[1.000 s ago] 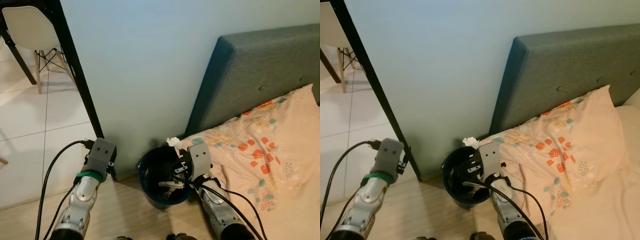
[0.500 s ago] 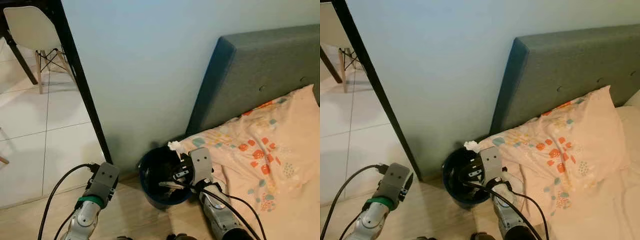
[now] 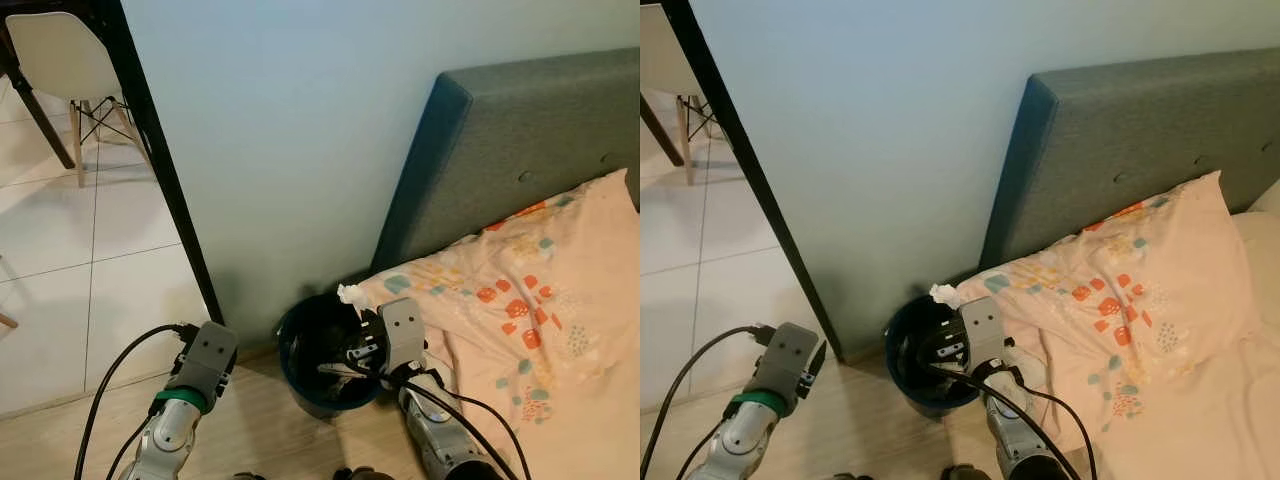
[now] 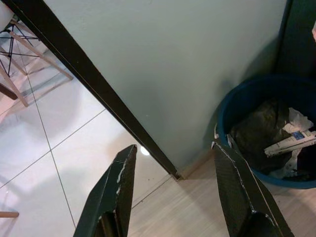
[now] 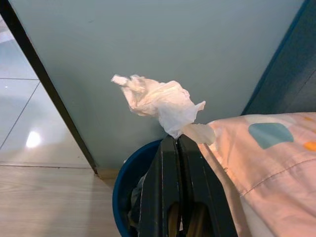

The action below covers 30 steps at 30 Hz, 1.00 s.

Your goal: Clean up the room

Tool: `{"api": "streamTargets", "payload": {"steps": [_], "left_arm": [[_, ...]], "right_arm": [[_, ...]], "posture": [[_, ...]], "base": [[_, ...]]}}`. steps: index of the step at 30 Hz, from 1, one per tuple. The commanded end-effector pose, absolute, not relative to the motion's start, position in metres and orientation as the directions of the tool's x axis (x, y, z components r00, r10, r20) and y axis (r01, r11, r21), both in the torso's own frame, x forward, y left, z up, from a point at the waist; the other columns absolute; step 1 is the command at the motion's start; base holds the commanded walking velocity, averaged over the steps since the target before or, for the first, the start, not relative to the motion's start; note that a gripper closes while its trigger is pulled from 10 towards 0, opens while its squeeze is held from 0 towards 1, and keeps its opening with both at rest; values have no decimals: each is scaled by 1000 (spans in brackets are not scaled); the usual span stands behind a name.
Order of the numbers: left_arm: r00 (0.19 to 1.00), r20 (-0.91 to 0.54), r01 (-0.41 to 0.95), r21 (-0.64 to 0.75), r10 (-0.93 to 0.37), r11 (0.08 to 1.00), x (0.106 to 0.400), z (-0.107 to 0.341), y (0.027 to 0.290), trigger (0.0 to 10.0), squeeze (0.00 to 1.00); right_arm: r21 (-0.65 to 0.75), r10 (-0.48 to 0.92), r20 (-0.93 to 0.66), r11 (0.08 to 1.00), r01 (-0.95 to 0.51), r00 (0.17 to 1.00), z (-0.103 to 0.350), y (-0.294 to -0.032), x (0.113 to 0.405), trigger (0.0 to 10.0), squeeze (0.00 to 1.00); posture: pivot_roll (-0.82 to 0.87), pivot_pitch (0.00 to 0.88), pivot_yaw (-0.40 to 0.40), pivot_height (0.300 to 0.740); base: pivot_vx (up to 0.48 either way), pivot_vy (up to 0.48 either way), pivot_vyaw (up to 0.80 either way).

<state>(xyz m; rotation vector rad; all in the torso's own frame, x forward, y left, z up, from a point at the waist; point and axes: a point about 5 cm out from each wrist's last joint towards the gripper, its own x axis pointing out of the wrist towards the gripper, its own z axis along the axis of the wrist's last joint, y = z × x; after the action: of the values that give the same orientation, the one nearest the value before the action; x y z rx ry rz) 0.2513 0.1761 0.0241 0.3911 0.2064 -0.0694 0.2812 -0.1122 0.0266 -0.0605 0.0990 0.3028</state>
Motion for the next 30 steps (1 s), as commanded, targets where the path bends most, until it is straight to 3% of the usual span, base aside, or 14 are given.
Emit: {"api": "streamTargets", "payload": {"steps": [1, 14, 21, 30], "left_arm": [[974, -226, 108, 375, -22, 921, 250, 24, 180, 10000, 0], [983, -166, 126, 304, -78, 944, 256, 57, 181, 10000, 0], [988, -120, 131, 274, -102, 953, 245, 89, 179, 10000, 0], [988, -72, 150, 224, -137, 963, 232, 121, 169, 10000, 0]], "right_arm": [[-19, 287, -137, 956, -293, 948, 18, -113, 274, 10000, 0], [-23, 298, -109, 953, -302, 948, 27, -111, 282, 10000, 0], [-7, 337, -176, 939, -343, 925, 24, -96, 292, 10000, 0], [-31, 333, -190, 938, -345, 924, 39, -90, 314, 10000, 0]], "posture": [[3, 81, 42, 740], [30, 157, 55, 740], [112, 263, 76, 740], [150, 316, 68, 740]], "base": [[0, 0, 0], [0, 0, 0], [0, 0, 0], [0, 0, 0]]}}
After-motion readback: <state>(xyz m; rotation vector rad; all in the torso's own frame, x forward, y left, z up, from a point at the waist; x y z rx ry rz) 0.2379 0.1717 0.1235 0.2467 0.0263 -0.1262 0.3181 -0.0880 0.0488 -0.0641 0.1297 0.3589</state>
